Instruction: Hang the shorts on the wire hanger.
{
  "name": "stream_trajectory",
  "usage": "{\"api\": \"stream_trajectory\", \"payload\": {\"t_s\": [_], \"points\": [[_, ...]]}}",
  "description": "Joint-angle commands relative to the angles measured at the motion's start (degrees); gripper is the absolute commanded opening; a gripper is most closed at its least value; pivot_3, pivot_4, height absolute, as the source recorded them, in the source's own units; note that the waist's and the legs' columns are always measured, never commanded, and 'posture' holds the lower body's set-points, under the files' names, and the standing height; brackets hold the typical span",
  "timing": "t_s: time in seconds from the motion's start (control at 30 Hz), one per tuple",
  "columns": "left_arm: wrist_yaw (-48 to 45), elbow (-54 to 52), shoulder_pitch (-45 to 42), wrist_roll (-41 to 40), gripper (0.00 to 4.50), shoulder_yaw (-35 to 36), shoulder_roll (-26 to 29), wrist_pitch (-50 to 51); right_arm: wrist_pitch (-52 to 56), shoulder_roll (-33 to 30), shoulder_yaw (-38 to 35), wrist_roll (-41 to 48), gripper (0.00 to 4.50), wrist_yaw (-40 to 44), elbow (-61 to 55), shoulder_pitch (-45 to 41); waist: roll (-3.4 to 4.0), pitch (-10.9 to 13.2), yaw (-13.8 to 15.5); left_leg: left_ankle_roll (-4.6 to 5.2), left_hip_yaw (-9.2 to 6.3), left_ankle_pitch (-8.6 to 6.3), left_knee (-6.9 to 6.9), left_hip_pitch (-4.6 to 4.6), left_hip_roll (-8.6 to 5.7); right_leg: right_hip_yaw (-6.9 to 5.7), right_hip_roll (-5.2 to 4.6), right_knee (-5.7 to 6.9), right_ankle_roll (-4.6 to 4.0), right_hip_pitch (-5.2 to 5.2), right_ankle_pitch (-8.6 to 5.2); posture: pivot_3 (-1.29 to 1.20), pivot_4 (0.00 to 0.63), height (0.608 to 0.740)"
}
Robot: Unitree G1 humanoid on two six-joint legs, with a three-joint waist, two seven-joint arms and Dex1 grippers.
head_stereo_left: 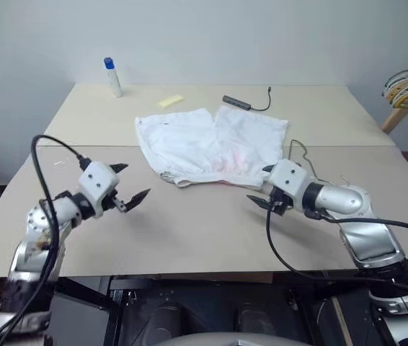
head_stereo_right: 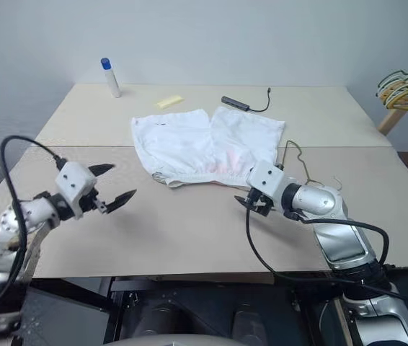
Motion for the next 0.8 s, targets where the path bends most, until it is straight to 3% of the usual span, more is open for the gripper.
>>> {"api": "stream_trajectory", "payload": {"t_s": [0.03, 0.17, 0.43, 0.57, 0.8], "points": [[-3.0, 7.1, -5.7, 2.5, 4.5, -4.3, -1.8, -5.8, 0.9, 0.6, -1.4, -0.2, 4.46, -1.4, -2.7, -0.3, -0.01, 0.0, -0.2, -0.08, 0.08, 0.04, 0.0, -0.03, 0.0, -0.01, 0.01, -0.02, 0.0, -0.01, 0.0, 0.03, 0.0, 0.74], [-4.1, 20.2, -13.9, 9.0, 4.5, -10.2, -3.7, -13.5, 2.0, 0.8, -1.6, -0.3, 4.46, -2.3, -3.9, 0.0, -0.02, 0.0, -1.4, -0.25, 0.31, 0.15, 0.01, -0.08, -0.01, -0.03, 0.02, -0.05, 0.01, -0.02, 0.0, 0.0, 0.0, 0.74], [-1.7, 38.8, -23.3, 17.0, 4.5, -15.7, -7.3, -21.4, 4.4, 1.3, -1.3, -0.2, 4.46, -3.7, -7.0, 1.5, -0.03, 0.0, -3.1, -0.15, 0.28, 0.09, 0.01, -0.17, 0.0, -0.04, 0.02, -0.09, 0.02, -0.06, 0.01, -0.03, 0.0, 0.74], [-3.8, 37.9, -23.9, 14.1, 4.5, -13.0, -6.5, -21.0, 6.4, 1.4, -1.0, 0.2, 4.46, -4.0, -8.9, 2.3, -0.03, 0.0, -3.7, 0.03, 0.15, -0.01, 0.03, -0.2, 0.02, -0.03, 0.02, -0.06, 0.02, -0.1, 0.01, -0.05, 0.0, 0.74], [-11.4, 29.6, -17.8, 9.1, 4.5, -9.1, 1.2, -19.7, 6.6, 7.5, 6.3, -2.4, 4.46, -5.3, -5.4, -3.9, -0.02, 0.0, -5.9, 0.04, -0.11, -0.02, 0.01, -0.14, 0.11, 0.05, 0.07, 0.07, 0.01, -0.16, 0.0, -0.02, 0.0, 0.74]]}}
